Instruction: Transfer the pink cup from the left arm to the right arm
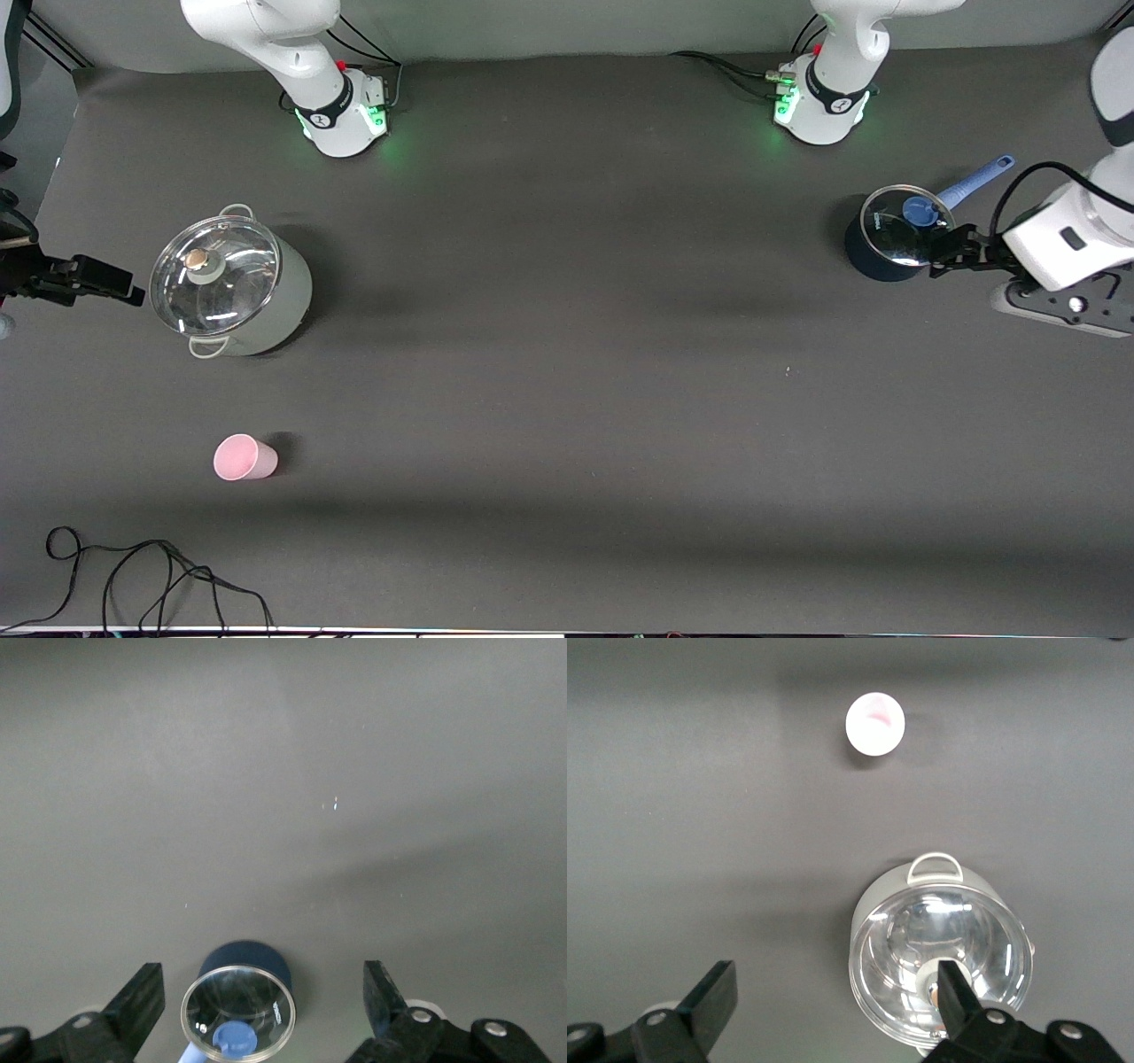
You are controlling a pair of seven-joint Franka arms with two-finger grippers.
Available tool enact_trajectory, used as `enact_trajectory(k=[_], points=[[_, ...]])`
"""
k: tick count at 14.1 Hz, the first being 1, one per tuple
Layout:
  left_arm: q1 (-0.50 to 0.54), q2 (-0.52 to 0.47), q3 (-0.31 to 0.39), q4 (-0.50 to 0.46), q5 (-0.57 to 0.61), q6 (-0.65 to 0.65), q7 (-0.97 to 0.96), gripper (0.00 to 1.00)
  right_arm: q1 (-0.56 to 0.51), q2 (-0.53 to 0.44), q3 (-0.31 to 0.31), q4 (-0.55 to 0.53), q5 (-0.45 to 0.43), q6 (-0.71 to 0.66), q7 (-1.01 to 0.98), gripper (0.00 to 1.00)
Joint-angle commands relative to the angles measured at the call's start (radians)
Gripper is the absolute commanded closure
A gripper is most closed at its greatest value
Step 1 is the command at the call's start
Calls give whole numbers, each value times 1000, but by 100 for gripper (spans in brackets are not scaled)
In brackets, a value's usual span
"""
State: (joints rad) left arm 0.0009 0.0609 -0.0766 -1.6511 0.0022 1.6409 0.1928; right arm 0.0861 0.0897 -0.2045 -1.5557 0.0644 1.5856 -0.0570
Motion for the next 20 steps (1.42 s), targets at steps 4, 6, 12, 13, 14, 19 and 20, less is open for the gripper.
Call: enact_trajectory(k=[4, 6, 12, 13, 14, 19, 20], points=[[-19, -50, 3, -69, -4, 79, -35, 0, 6, -53, -3, -44, -24, 16, 17, 0], [-21, -42, 3, -65, -4, 80, -36, 0, -5, -57, 2, -41, -24, 10, 19, 0], [-13, -33, 3, -73, -4, 85, -30, 0, -198, -79, 206, -41, -24, 7, 19, 0], [-9, -35, 3, -75, -4, 85, -29, 0, -198, -81, 206, -41, -24, 5, 17, 0], [-7, -38, 4, -85, -4, 83, -29, 0, -189, -81, 205, -41, -24, 7, 17, 0], [-4, -41, 12, -90, -4, 77, -24, 0, -186, -81, 198, -40, -24, 4, 16, 0], [-4, -42, 12, -90, -4, 74, -24, 0, -186, -81, 198, -40, -28, 4, 13, 0]])
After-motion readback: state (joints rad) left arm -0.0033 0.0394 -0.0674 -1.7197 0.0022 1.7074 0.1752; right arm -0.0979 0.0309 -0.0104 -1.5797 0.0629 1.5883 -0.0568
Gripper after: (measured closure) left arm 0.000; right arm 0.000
